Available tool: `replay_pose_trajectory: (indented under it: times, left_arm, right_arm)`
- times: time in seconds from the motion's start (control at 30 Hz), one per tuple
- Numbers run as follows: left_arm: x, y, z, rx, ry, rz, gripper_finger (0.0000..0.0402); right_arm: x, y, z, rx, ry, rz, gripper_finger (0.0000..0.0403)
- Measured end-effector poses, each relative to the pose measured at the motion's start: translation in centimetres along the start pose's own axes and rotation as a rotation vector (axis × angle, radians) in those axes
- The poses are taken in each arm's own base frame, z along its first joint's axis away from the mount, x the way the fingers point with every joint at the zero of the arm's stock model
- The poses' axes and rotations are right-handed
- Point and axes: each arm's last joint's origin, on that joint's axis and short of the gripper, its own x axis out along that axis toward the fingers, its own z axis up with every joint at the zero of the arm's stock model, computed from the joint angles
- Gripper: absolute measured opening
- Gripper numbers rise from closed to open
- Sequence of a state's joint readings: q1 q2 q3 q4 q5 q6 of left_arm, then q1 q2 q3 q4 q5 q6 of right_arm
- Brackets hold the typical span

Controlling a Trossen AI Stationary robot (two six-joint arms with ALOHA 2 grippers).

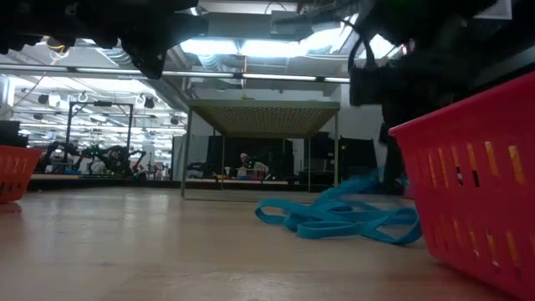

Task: Pick & Place Office Desk Supplies
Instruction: Put the blue rubber band into the blue bin

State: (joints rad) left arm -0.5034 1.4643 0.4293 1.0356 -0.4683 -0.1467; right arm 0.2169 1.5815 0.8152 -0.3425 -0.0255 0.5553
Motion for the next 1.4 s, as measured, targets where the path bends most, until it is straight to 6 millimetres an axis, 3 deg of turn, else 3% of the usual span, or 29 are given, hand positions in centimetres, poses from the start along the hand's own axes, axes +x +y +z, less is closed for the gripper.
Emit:
replay_pose_trajectory:
  times: [0.3, 0.5, 0.63, 0.97, 1.4]
  left_arm:
    - [-0.2, -0.3, -0.2, 0.005, 0.014, -0.006, 0.0143]
    - [-0.2, -0.4, -0.2, 0.006, 0.014, -0.006, 0.0143]
    - [-0.2, -0.4, -0.2, 0.007, 0.014, -0.006, 0.0143]
    - [-0.2, -0.4, -0.2, 0.007, 0.014, -0.006, 0.0143]
    - [-0.2, -0.4, -0.2, 0.006, 0.014, -0.007, 0.0143]
  right_arm:
    - [-9.0, 0.4, 1.0, -0.024, -0.121, -0.176, 0.0004]
    - [-13.2, 1.4, -1.4, 0.020, -0.119, -0.131, 0.0003]
    - [-14.1, 2.9, -4.4, 0.058, -0.068, -0.156, 0.0003]
    - [-15.1, 7.6, -10.7, 0.119, -0.178, -0.106, 0.0005]
    - [-10.5, 10.1, -14.2, 0.154, -0.085, -0.273, 0.0005]
